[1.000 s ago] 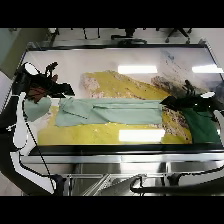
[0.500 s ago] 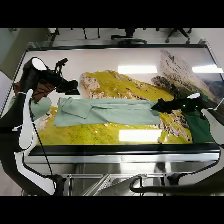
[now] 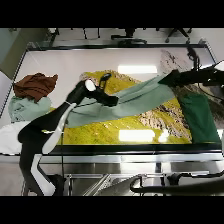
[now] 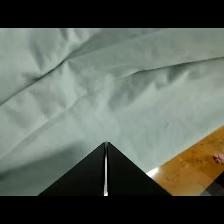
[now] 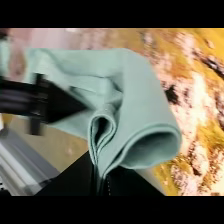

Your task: Fold the shirts.

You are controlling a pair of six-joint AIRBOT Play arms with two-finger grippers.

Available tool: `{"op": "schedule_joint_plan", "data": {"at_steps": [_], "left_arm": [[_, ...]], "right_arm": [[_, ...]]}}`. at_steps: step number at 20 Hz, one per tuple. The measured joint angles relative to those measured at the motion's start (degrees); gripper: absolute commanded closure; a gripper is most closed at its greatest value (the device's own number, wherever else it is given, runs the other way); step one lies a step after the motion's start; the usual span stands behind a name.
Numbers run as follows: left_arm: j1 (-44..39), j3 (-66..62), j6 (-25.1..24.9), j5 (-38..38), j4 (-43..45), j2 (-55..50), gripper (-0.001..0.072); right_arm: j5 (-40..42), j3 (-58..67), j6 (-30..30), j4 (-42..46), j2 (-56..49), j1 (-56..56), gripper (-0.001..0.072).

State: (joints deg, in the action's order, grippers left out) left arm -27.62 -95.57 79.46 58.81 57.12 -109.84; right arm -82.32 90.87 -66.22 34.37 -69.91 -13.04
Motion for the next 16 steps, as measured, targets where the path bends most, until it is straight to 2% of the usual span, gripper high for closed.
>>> {"op": "schedule_joint_plan", "data": {"at_steps": [4,8,12,16], "left_arm": [[-7.13,-10.08,0.85,-1.14,-0.28,-9.31,0.0695],[-8.68,-20.87,1.53,5.88,-0.33,-12.96,0.0695],[-2.84,-22.18,1.75,14.62,-0.33,-4.31,0.0695],[9.44,-19.26,1.77,19.06,-0.22,12.55,0.0695]], "right_arm": [[-3.61,4.96,-5.46,0.02,3.61,0.15,0.0693],[-5.31,6.29,-7.87,-0.17,5.29,0.33,0.0693],[-5.20,5.73,-8.85,-0.15,5.75,2.14,0.0693],[2.58,2.93,-9.22,-0.13,5.60,11.85,0.0692]]}}
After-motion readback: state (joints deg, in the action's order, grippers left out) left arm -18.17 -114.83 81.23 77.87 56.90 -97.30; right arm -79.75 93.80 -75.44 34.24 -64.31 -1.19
